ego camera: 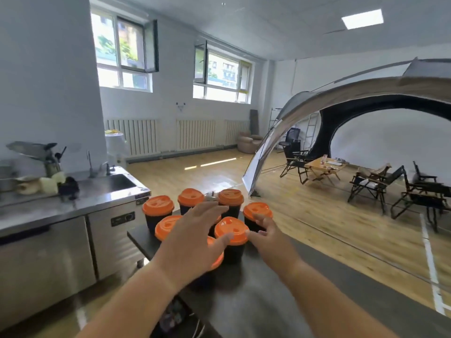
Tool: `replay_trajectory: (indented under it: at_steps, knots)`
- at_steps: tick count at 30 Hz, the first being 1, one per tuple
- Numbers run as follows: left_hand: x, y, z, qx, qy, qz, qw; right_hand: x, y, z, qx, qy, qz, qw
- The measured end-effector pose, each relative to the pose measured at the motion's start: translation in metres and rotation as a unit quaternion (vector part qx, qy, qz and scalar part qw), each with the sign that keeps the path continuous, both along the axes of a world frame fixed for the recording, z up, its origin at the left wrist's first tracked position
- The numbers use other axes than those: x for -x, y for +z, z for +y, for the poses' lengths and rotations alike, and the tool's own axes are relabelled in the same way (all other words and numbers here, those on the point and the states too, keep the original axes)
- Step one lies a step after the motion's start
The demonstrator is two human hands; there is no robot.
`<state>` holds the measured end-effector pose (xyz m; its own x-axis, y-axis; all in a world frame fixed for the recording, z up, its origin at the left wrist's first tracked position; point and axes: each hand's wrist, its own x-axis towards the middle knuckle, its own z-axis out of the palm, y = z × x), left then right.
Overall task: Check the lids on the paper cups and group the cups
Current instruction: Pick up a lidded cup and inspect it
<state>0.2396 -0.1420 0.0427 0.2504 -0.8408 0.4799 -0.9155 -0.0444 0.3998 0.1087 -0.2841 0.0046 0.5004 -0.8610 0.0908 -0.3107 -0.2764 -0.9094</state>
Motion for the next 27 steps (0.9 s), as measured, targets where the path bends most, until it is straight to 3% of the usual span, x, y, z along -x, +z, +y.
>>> replay_trajectory:
  at_steps: [3,8,16,21,27]
  knots:
    - [-0.017,-0.023,-0.011,-0.083,0.005,-0.014,0.996,-0.031,-0.004,-0.009,0.048,0.014,0.054,0.997]
    - [-0.027,-0.054,-0.025,-0.156,0.026,-0.052,0.986,-0.057,-0.013,-0.024,0.023,0.020,0.104,0.994]
    - [-0.022,-0.058,-0.030,-0.110,0.018,-0.012,0.994,-0.029,-0.010,-0.024,0.071,-0.022,0.101,0.992]
    - [0.040,-0.018,-0.059,-0.082,-0.054,-0.012,0.995,0.083,0.025,-0.029,0.097,-0.107,0.089,0.986]
    - [0.216,0.008,-0.088,-0.090,-0.188,-0.060,0.976,0.295,0.052,-0.006,0.097,-0.248,0.090,0.960]
